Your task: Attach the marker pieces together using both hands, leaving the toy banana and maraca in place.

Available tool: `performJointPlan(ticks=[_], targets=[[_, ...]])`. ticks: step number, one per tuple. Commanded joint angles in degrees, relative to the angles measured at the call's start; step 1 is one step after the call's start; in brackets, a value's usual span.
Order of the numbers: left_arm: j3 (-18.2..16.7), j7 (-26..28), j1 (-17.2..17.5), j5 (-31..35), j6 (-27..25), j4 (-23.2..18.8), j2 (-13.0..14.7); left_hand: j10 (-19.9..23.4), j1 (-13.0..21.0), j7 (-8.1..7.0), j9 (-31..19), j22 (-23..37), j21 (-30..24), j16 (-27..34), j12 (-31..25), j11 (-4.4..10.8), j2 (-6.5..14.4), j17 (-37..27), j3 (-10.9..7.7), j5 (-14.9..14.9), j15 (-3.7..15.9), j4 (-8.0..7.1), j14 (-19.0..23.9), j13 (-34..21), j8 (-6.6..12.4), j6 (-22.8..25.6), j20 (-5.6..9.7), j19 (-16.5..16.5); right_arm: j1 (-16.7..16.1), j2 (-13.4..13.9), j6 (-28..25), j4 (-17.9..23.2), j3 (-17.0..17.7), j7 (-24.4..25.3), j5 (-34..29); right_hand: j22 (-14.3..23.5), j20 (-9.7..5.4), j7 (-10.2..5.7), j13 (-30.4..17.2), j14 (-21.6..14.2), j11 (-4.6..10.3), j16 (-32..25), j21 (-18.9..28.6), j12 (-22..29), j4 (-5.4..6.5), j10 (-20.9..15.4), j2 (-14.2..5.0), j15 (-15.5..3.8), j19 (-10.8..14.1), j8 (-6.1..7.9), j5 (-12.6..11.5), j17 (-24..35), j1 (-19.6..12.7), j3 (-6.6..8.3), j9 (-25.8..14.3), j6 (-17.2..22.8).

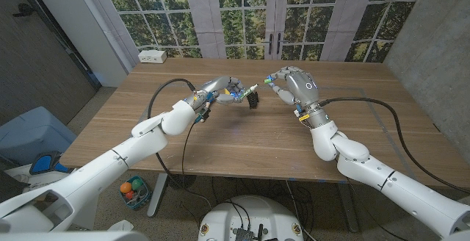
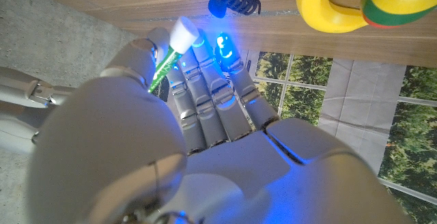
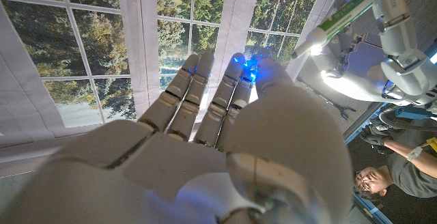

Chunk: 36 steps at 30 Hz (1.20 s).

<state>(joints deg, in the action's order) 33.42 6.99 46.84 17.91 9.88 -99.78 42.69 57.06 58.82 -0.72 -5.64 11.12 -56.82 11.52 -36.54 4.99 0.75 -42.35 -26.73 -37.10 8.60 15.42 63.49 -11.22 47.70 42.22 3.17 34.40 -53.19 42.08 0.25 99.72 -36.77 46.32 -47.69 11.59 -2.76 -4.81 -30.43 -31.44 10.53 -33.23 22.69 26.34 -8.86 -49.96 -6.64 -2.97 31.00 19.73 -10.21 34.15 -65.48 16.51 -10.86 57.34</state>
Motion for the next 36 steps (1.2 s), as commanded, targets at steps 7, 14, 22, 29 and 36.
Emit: performJointPlan(ticks=[7,14,22,29,36], targets=[[0.4,-0.7,-0.6,-0.2,-0.1,0.3,-0.5,7.6,0.0,-0.14,-31.7,0.0,-0.8,0.3,-0.5,6.95,0.4,-0.3,-8.78,-1.2,4.80,-8.28,3.6,-42.5,0.50,0.0,3.69,-0.4,0.9,-0.2,0.2,-0.8,-1.0,0.3,-1.3,0.1,-1.40,-0.01,-0.2,-0.7,0.07,0.2,0.4,-0.2,0.01,-0.4,-0.22,-10.20,-0.1,0.28,-0.5,0.2,-1.0,-0.27,-0.6,7.5],[0.5,-0.8,-0.8,-0.3,-0.2,0.5,-0.6,7.6,-0.1,-0.14,-31.6,0.0,-0.9,0.3,-0.5,6.95,0.4,-0.3,-8.98,-1.2,4.80,-8.26,3.7,-42.5,0.62,0.0,3.68,-0.5,1.1,-0.1,0.2,-0.9,-1.3,0.4,-1.8,0.1,-1.43,-0.12,-0.2,-0.8,0.12,0.3,0.6,-0.4,0.01,-0.5,-0.23,-10.24,-0.1,0.23,-0.5,0.3,-1.1,-0.34,-0.6,7.5],[0.5,-0.8,-1.0,-0.6,0.1,0.9,-0.8,7.5,-0.2,-0.17,-31.5,-0.1,-1.2,0.3,-0.4,6.95,0.3,-0.4,-9.20,-1.1,4.80,-8.25,3.7,-42.5,0.78,-0.1,3.64,-0.5,1.8,-0.3,0.5,-1.9,-1.9,0.5,-2.3,0.1,-1.45,-0.06,-0.3,-0.9,0.10,0.5,0.7,-0.5,0.02,-0.4,-0.29,-10.23,-0.2,0.19,-0.6,0.5,-1.2,-0.42,-0.6,7.5],[0.6,-1.0,-1.4,-0.9,0.5,1.4,-0.9,7.5,-0.2,-0.19,-31.3,-0.1,-1.3,0.3,-0.5,6.95,0.3,-0.5,-9.39,-1.1,4.80,-8.22,3.7,-42.5,0.89,-0.1,3.62,-0.5,2.8,-0.7,0.7,-3.5,-2.7,0.6,-2.7,0.1,-1.49,-0.11,-0.3,-1.0,0.20,0.6,0.8,-0.6,0.00,-0.5,-0.28,-10.23,-0.2,0.20,-0.6,0.6,-1.3,-0.48,-0.6,7.6],[0.7,-1.3,-1.8,-1.0,0.6,1.8,-0.8,7.5,-0.3,-0.11,-31.3,-0.1,-1.5,0.3,-0.5,6.95,0.3,-0.6,-9.58,-1.1,4.80,-8.20,3.7,-42.4,1.02,-0.2,3.62,-0.6,3.2,-1.0,0.9,-4.3,-3.2,1.2,-2.4,0.1,-1.53,-0.09,-0.4,-1.0,0.25,0.7,0.9,-0.8,-0.02,-0.6,-0.28,-10.27,-0.3,0.18,-0.6,0.7,-1.4,-0.54,-0.6,7.6]])
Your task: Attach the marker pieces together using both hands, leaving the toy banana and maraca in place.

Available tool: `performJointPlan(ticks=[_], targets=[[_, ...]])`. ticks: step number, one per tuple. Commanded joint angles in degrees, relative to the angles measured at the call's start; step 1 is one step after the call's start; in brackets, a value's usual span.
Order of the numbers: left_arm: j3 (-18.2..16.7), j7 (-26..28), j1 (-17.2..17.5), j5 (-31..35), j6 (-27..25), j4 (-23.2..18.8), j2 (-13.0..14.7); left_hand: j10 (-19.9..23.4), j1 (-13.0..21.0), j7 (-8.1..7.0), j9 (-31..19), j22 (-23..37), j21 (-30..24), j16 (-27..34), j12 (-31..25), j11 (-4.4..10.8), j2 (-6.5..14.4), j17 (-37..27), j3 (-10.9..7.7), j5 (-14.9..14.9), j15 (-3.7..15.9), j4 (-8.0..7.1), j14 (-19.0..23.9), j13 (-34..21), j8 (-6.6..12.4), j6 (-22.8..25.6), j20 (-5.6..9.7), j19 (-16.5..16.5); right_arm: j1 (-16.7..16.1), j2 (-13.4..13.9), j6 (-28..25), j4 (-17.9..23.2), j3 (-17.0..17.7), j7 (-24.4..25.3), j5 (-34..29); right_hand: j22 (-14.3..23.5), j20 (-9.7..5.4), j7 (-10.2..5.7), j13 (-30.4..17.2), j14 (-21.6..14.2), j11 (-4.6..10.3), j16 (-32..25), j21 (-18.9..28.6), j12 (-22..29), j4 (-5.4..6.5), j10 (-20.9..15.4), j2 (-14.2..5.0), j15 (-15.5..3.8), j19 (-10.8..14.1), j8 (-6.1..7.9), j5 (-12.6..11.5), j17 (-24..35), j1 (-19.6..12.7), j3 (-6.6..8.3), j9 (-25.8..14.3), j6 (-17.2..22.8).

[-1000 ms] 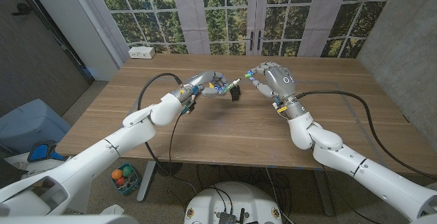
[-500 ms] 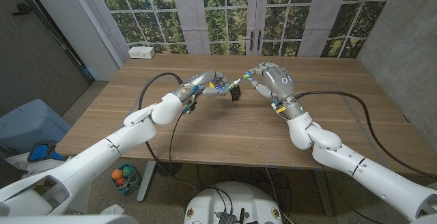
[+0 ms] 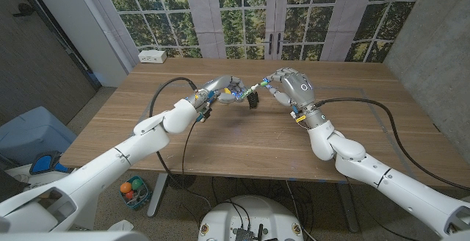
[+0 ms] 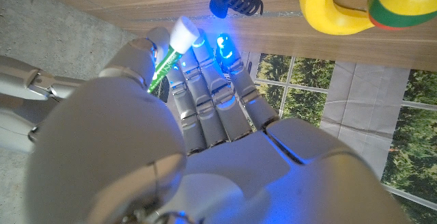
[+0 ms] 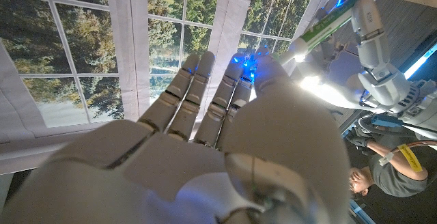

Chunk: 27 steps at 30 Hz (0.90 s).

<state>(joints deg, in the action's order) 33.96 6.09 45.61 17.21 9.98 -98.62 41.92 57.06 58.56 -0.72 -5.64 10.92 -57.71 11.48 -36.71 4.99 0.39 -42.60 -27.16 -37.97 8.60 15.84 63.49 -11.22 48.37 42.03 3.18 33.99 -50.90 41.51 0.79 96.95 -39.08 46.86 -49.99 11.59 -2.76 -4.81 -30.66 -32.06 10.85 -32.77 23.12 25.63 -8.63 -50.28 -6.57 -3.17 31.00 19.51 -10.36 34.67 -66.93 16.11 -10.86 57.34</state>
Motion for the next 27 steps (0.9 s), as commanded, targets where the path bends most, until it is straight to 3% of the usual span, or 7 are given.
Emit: performJointPlan(ticks=[1,27], targets=[[0.1,-0.4,-0.5,-0.4,0.6,0.6,-0.1,7.5,0.0,-0.09,-31.2,0.1,-0.6,0.4,-0.3,6.95,0.6,-0.3,-9.17,-0.2,4.79,-8.63,3.7,-42.4,0.36,0.0,3.60,-0.2,0.9,-0.5,0.3,-1.6,-0.9,0.7,-0.1,0.1,-1.50,-0.09,-0.1,-0.4,-0.13,0.3,0.5,-0.1,-0.23,-0.2,-0.38,-10.05,-0.2,0.40,-0.5,0.2,0.0,-0.13,-0.6,7.6],[0.1,-0.2,-0.1,-0.1,0.4,0.1,0.1,7.4,-0.3,-0.09,-30.8,0.0,-1.2,0.3,-0.2,6.95,0.5,-0.6,-9.92,-0.1,4.80,-8.60,3.8,-42.2,0.84,-0.2,3.60,-0.5,0.9,-0.8,0.5,0.0,-0.9,1.9,0.2,0.1,-1.43,-0.04,-0.3,-0.6,-0.11,0.8,1.0,-0.5,-0.10,-0.5,-0.39,-10.00,-0.4,0.34,-0.4,0.5,0.0,-0.45,-0.6,7.7]])
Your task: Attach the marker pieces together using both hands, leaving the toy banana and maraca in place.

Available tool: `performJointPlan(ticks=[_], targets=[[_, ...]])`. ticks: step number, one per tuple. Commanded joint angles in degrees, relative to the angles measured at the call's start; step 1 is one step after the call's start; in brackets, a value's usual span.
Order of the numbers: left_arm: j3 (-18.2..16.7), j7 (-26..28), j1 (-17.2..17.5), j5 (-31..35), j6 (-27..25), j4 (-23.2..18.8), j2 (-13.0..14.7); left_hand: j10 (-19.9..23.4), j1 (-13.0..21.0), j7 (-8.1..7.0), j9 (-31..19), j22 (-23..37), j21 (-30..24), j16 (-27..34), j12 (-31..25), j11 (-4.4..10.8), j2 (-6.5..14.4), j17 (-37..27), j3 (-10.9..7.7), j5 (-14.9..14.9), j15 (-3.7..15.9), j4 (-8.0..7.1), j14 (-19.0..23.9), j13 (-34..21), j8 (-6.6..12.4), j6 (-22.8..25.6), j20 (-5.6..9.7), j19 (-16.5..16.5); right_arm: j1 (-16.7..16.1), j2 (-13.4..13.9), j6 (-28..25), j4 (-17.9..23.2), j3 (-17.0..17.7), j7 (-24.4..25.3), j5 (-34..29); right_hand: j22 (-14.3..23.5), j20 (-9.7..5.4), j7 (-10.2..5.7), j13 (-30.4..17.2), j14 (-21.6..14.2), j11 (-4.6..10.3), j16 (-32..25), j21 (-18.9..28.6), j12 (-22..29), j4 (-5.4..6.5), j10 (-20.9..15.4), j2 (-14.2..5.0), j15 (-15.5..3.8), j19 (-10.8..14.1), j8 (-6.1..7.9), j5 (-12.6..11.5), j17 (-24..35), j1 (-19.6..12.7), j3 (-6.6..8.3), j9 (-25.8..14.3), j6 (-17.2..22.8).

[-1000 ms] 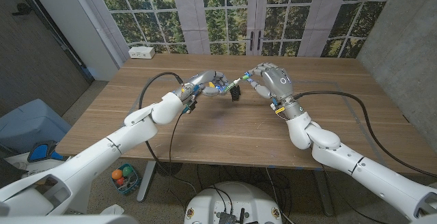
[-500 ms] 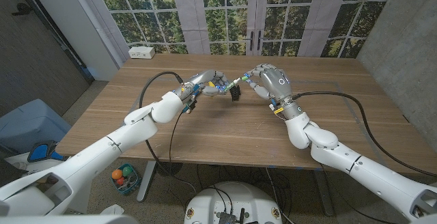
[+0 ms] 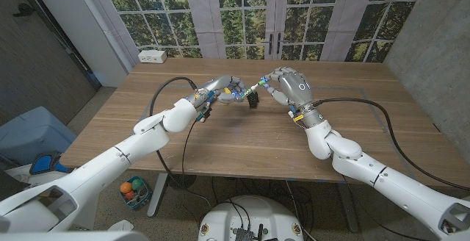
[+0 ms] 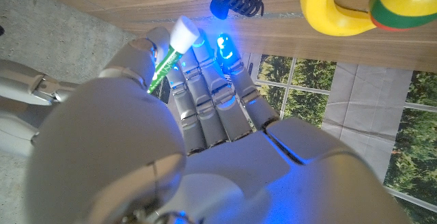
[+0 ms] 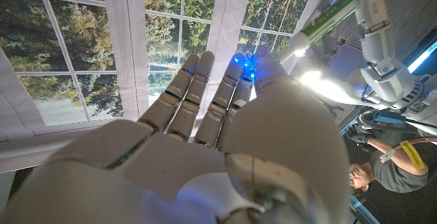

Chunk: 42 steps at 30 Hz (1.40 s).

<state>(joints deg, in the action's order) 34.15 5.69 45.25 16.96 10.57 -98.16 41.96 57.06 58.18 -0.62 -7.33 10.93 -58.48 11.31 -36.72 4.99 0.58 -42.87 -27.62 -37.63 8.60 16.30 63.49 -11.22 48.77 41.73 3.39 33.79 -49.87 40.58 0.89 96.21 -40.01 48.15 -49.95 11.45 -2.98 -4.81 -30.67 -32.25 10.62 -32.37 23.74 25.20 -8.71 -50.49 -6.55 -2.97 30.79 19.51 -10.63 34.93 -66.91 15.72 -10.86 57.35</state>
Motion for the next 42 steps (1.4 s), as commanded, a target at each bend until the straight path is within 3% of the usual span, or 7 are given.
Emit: performJointPlan(ticks=[1,27,42], targets=[[-0.1,0.2,0.3,0.2,-0.2,-0.4,0.0,7.5,0.1,-0.26,-29.1,0.0,-0.5,0.5,-0.4,6.96,0.3,-0.3,-9.49,-0.4,4.80,-9.06,3.8,-42.4,0.46,0.1,3.38,-0.3,-0.2,0.2,0.4,0.8,0.1,0.6,0.1,0.2,-1.21,-0.05,-0.3,-0.4,0.14,0.4,0.4,-0.1,-0.05,-0.3,-0.38,-10.23,-0.2,0.34,-0.2,0.3,-0.1,-0.08,-0.6,7.7],[-0.3,0.6,0.8,0.3,-0.7,-1.3,0.0,7.5,-0.2,-0.17,-28.7,0.0,-1.1,0.5,-0.5,6.96,0.2,-0.6,-10.27,-0.2,4.80,-9.06,3.9,-42.4,1.02,-0.1,3.33,-0.6,0.2,0.4,2.0,-0.1,-1.3,-1.3,-1.3,0.2,-1.29,-0.02,-0.5,-0.6,0.15,0.9,0.8,-0.4,-0.09,-0.5,-0.33,-10.24,-0.3,0.29,-0.2,0.7,-0.3,-0.33,-0.6,7.9],[-1.0,0.2,1.0,-1.9,-0.7,-1.1,-0.2,7.7,-0.3,-0.20,-28.2,0.0,-1.7,0.5,-0.7,6.94,0.1,-0.8,-10.65,-0.1,4.81,-9.02,4.0,-42.5,1.20,-0.1,3.28,-0.4,0.4,0.1,3.0,-0.3,-1.8,0.2,-1.8,0.1,-1.00,0.03,-0.5,-0.7,0.16,1.3,1.2,-0.8,-0.19,-0.7,-0.30,-10.19,-0.3,0.31,-0.2,0.9,-0.6,-0.36,-0.5,8.3]])
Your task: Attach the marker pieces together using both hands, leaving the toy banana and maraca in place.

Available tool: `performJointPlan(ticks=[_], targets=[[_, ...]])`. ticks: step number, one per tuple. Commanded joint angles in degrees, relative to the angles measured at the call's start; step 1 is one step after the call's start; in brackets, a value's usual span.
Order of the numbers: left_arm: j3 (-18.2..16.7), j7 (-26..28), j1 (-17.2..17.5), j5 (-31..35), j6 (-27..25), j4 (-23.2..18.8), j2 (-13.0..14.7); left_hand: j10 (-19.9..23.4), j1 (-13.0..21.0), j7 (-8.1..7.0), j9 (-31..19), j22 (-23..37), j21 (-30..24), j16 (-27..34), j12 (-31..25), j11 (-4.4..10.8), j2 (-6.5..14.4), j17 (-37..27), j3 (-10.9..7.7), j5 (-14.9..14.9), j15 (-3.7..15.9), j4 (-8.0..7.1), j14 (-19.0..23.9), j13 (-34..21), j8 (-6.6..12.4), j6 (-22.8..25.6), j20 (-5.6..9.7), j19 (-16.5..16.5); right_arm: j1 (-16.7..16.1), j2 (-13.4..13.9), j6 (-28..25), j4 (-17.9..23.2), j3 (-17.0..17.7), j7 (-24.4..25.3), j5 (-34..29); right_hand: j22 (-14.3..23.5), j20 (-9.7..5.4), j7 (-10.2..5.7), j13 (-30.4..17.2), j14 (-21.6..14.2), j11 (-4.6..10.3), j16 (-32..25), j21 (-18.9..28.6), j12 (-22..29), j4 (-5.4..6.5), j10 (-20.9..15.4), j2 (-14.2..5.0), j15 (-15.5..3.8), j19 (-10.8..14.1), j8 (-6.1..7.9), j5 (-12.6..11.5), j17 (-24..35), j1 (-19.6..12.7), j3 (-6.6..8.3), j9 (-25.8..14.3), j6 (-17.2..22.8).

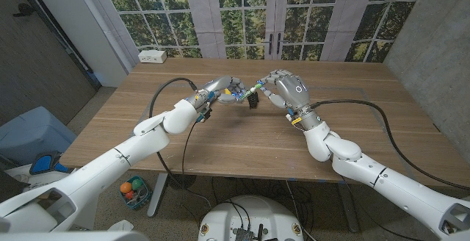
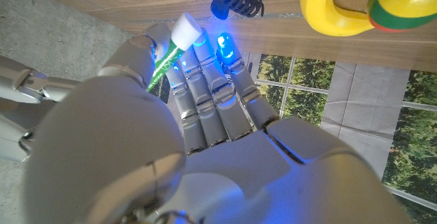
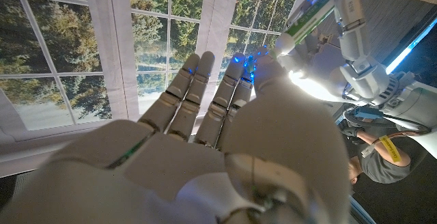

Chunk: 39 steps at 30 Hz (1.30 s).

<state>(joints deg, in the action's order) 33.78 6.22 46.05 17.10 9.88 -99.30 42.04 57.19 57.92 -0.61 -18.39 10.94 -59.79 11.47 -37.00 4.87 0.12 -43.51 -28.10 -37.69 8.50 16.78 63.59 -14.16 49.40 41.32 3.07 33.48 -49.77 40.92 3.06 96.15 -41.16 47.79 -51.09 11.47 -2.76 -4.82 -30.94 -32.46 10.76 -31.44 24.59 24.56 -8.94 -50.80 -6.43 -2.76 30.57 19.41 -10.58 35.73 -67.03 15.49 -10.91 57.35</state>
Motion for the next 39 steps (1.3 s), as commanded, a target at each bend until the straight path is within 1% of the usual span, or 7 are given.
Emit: performJointPlan(ticks=[1,8,18,22,31,36,39], targets=[[-0.6,-0.6,0.2,-2.4,-0.1,0.0,-0.3,7.5,0.0,-0.21,-17.2,0.0,-0.4,0.4,-0.4,7.06,0.6,-0.2,-10.22,-0.1,4.91,-9.49,3.9,-39.6,0.67,0.3,3.61,-0.1,0.3,-0.3,0.9,-0.3,-0.7,0.6,-0.7,0.1,-1.20,0.04,-0.2,-0.5,-0.01,0.3,0.3,-0.2,0.04,-0.4,-0.39,-10.42,-0.1,0.42,-0.3,0.1,-0.5,-0.15,-0.5,8.3],[-0.6,-0.6,0.4,-2.7,-0.4,-0.1,-0.3,7.5,-0.1,-0.26,-16.8,0.0,-0.6,0.4,-0.5,7.06,0.5,-0.3,-10.42,-0.1,4.92,-9.49,4.0,-39.7,0.69,0.3,3.58,-0.1,0.3,-0.4,1.4,-0.1,-0.8,0.2,-0.4,0.0,-0.27,-0.77,-0.1,-0.6,-0.68,1.4,0.6,-1.8,0.22,2.4,-0.13,-10.11,-0.4,-0.94,0.2,-0.2,0.2,-0.16,-0.4,5.4],[-0.4,-0.6,0.1,-2.6,-0.3,0.0,-0.4,7.5,-0.2,-0.37,-16.8,0.0,-0.9,0.4,-0.5,7.05,0.5,-0.4,-10.66,0.0,4.92,-9.47,3.9,-39.7,0.95,0.1,3.73,-0.2,-1.2,0.7,-0.9,3.4,0.6,-5.3,1.6,-0.1,1.77,-4.34,2.2,2.4,-2.94,5.1,1.5,-10.4,1.08,16.0,1.29,-9.06,-2.0,-9.89,0.4,-0.1,4.8,-0.99,-0.3,-20.0],[-0.3,-0.5,0.0,-2.5,-0.3,0.1,-0.5,7.5,-0.2,-0.28,-16.8,0.0,-1.0,0.3,-0.5,7.05,0.5,-0.4,-10.73,0.1,4.92,-9.49,3.9,-39.7,1.07,0.1,3.73,-0.2,-1.7,1.1,-0.7,4.5,1.4,-7.5,3.5,-0.2,2.45,-3.99,2.8,4.2,-3.82,6.0,1.7,-12.4,1.54,20.1,1.69,-8.71,-2.6,-10.11,0.4,0.5,7.2,-1.62,-0.2,-30.6],[-0.2,-0.6,0.0,-2.7,-0.8,0.0,-0.7,7.5,-0.3,-0.28,-16.6,-0.1,-1.0,0.3,-0.6,7.05,0.5,-0.5,-10.87,0.1,4.92,-9.50,3.8,-39.7,1.05,0.0,3.73,-0.4,-2.4,2.1,1.6,6.3,3.5,-15.0,10.5,-0.3,5.08,1.99,3.7,9.1,-5.83,9.0,1.8,-14.3,1.63,32.3,2.98,-6.47,-4.1,-9.90,-0.1,1.2,11.3,-2.55,0.1,-51.9],[-0.3,-0.2,0.2,-2.9,-1.2,0.0,-0.9,7.2,-0.3,-0.36,-16.6,-0.1,-1.2,0.3,-0.4,7.05,0.5,-0.5,-10.97,0.1,4.92,-9.52,3.8,-39.6,1.21,0.0,3.76,-0.4,-1.7,3.4,5.5,6.1,4.5,-21.4,16.3,-0.3,7.18,4.40,4.3,13.3,-7.32,10.7,1.0,-14.0,3.74,37.4,5.47,-3.71,-6.2,-9.04,-0.6,1.7,18.1,-5.69,0.1,-55.6],[-0.4,-0.2,0.3,-4.0,-1.6,0.3,-1.4,7.2,-0.4,-0.29,-16.6,-0.1,-1.2,0.3,-0.4,7.06,0.5,-0.5,-11.02,0.1,4.92,-9.53,3.8,-39.6,1.26,-0.1,3.77,-0.4,-0.8,3.9,10.2,4.6,5.1,-24.6,20.9,-0.3,7.70,4.70,4.7,15.8,-8.24,12.1,0.3,-13.5,6.25,38.8,6.09,-1.97,-7.6,-8.61,-1.2,1.2,24.1,-8.03,0.1,-55.9]])
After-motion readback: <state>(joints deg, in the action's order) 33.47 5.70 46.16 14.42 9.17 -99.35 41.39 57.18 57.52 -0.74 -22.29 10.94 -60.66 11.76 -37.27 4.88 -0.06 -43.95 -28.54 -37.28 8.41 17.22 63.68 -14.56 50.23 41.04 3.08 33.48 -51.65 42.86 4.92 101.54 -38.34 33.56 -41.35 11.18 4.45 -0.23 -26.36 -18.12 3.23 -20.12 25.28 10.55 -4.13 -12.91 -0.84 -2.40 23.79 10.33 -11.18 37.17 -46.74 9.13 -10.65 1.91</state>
